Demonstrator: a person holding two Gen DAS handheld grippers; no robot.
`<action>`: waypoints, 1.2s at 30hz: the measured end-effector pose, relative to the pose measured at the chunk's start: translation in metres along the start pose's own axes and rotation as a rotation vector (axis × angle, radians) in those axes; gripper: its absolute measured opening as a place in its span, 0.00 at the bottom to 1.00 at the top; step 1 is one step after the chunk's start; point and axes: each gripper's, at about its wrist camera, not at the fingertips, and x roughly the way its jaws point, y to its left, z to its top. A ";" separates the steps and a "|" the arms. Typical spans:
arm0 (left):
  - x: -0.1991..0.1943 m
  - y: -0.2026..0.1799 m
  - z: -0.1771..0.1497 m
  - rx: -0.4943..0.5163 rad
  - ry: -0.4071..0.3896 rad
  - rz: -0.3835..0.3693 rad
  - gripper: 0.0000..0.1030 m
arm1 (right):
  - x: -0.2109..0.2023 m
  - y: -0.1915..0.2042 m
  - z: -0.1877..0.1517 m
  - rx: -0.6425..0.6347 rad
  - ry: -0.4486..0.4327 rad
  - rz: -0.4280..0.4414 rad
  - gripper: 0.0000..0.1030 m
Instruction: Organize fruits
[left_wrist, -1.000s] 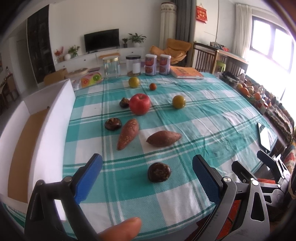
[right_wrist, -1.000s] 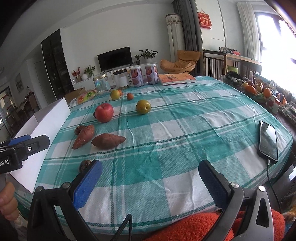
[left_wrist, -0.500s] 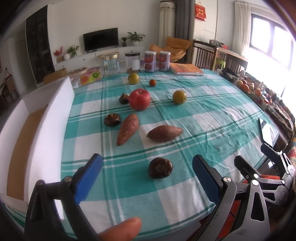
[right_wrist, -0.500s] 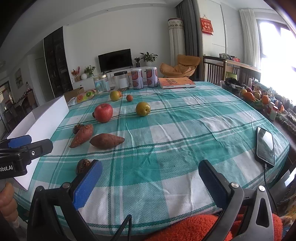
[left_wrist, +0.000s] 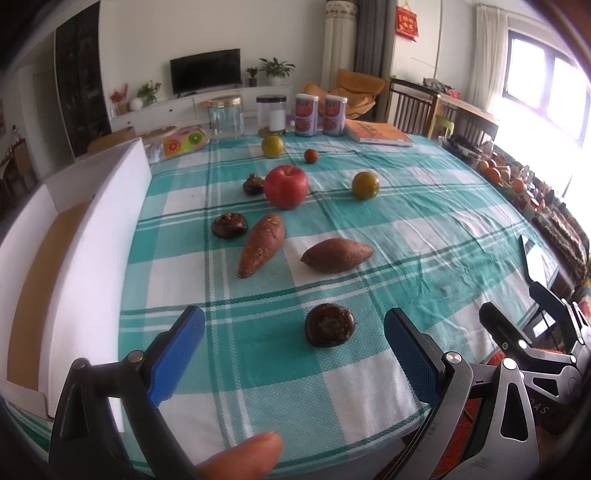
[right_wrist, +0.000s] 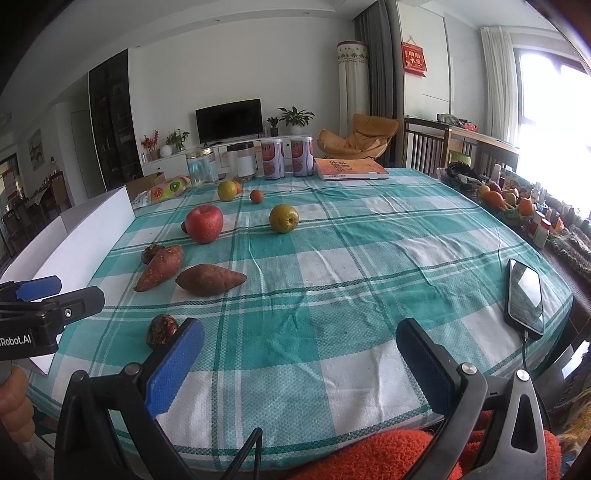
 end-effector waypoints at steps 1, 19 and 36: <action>0.000 0.000 0.000 0.001 0.002 -0.001 0.96 | 0.000 0.001 0.000 -0.004 0.000 -0.002 1.00; 0.031 0.036 -0.025 -0.035 0.105 0.019 0.96 | 0.002 0.000 -0.002 0.007 0.007 -0.004 1.00; 0.104 0.060 -0.031 -0.006 0.247 0.066 1.00 | 0.008 -0.004 -0.002 0.022 0.032 0.011 1.00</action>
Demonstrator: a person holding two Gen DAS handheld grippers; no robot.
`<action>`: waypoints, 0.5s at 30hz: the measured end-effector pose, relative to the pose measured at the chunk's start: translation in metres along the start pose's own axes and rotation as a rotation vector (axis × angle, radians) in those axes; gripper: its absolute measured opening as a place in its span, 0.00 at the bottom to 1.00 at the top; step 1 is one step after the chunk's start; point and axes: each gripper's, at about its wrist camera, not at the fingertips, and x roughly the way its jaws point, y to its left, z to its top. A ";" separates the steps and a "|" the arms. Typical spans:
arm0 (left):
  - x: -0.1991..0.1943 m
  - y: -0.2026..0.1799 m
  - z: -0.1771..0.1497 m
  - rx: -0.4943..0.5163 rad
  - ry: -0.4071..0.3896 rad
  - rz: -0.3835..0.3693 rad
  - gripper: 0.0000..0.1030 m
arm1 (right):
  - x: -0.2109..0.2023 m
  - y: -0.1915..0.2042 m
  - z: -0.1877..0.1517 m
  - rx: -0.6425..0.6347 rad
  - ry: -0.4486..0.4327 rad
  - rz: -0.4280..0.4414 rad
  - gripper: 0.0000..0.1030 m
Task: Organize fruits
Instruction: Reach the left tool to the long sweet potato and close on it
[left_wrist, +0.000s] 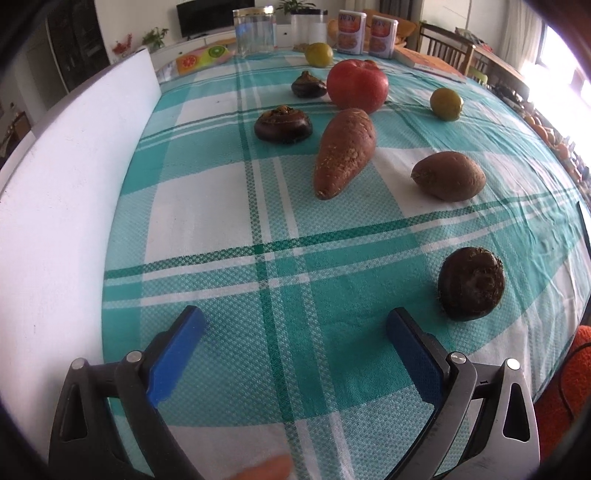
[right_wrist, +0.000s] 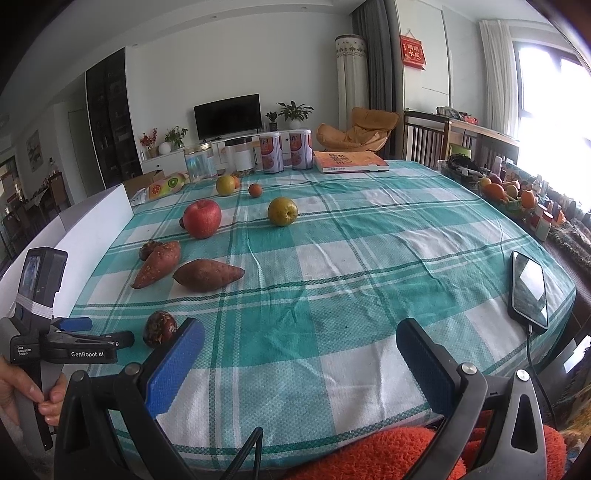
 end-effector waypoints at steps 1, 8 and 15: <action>0.001 0.001 0.001 0.013 -0.016 -0.013 1.00 | 0.001 -0.001 0.000 0.005 0.002 0.003 1.00; -0.002 0.011 0.045 -0.039 0.044 -0.161 0.97 | 0.001 -0.001 0.000 0.018 0.006 0.013 1.00; 0.011 -0.018 0.111 0.011 0.008 -0.295 0.96 | -0.001 -0.001 -0.001 0.014 -0.004 0.008 1.00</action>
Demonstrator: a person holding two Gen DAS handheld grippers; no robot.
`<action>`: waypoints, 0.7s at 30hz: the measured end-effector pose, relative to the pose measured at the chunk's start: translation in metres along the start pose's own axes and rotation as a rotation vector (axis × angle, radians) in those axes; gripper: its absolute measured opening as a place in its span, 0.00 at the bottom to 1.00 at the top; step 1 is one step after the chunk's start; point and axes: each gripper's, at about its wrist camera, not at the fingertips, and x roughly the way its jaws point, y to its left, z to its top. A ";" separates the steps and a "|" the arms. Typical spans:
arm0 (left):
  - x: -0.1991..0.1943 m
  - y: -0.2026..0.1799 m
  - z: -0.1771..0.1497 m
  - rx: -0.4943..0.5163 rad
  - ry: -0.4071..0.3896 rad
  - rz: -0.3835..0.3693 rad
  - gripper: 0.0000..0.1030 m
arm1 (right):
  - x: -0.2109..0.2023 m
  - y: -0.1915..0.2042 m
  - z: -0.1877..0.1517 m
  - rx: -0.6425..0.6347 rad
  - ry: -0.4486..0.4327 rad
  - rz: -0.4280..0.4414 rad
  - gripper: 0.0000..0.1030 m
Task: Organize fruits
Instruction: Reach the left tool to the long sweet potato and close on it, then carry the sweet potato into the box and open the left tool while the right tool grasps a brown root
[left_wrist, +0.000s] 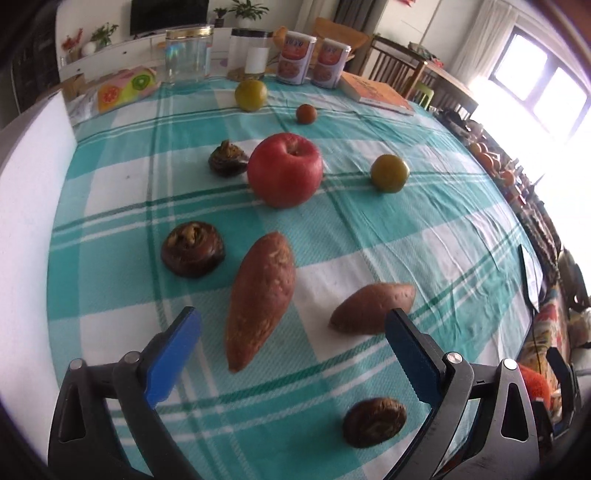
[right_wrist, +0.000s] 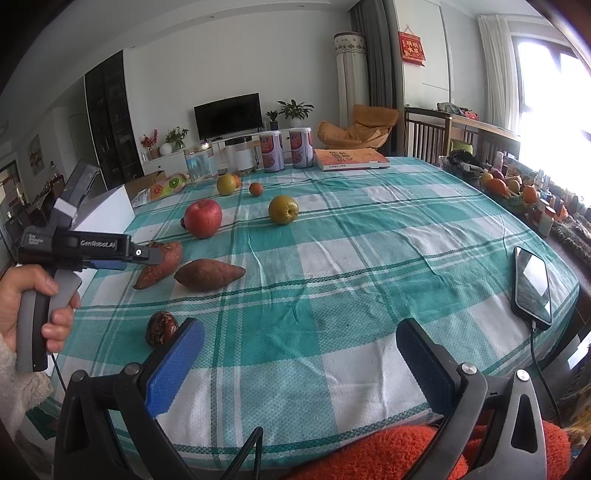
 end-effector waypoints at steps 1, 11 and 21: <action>0.005 0.002 0.004 -0.010 0.005 0.002 0.96 | -0.001 0.000 0.000 -0.001 -0.003 -0.001 1.00; 0.029 0.019 0.008 -0.049 0.026 0.035 0.89 | 0.001 -0.002 0.000 0.011 0.010 0.008 1.00; 0.014 0.026 -0.010 -0.062 0.008 0.044 0.40 | 0.021 0.009 0.007 -0.039 0.138 0.113 1.00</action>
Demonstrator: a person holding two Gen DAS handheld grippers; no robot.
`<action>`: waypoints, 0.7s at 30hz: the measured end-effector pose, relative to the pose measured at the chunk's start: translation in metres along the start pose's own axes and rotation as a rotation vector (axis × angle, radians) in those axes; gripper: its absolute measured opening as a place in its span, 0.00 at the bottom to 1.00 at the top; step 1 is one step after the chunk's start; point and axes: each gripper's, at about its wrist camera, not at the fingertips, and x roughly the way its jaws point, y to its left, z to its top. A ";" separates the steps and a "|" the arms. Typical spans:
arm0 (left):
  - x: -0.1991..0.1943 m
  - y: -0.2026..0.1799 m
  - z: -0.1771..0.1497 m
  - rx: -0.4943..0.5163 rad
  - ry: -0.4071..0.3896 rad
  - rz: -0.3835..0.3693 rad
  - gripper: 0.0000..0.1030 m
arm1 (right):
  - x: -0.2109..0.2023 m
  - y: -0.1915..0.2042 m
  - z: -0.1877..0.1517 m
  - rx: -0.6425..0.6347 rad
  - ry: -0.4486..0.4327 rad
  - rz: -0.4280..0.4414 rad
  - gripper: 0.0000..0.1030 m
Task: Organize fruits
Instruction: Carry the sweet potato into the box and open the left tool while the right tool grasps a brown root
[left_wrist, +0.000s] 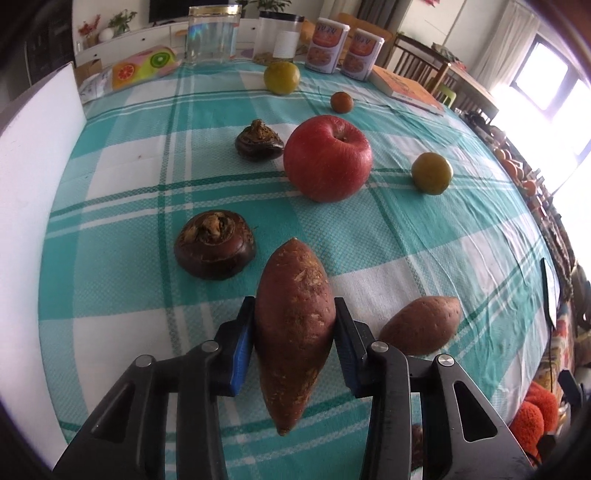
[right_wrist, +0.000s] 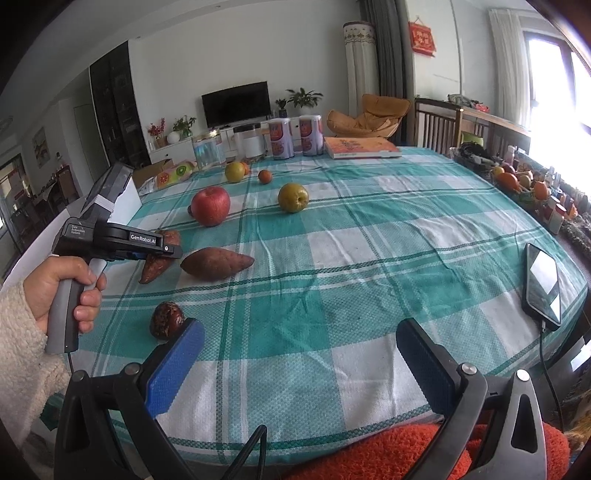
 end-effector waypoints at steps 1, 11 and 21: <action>-0.009 0.002 -0.007 -0.007 -0.010 -0.012 0.40 | 0.007 0.005 0.003 -0.017 0.041 0.060 1.00; -0.109 0.020 -0.067 -0.052 -0.125 -0.082 0.40 | 0.103 0.095 0.023 -0.146 0.298 0.328 0.80; -0.193 0.047 -0.089 -0.109 -0.247 -0.139 0.40 | 0.091 0.089 0.036 -0.059 0.321 0.345 0.25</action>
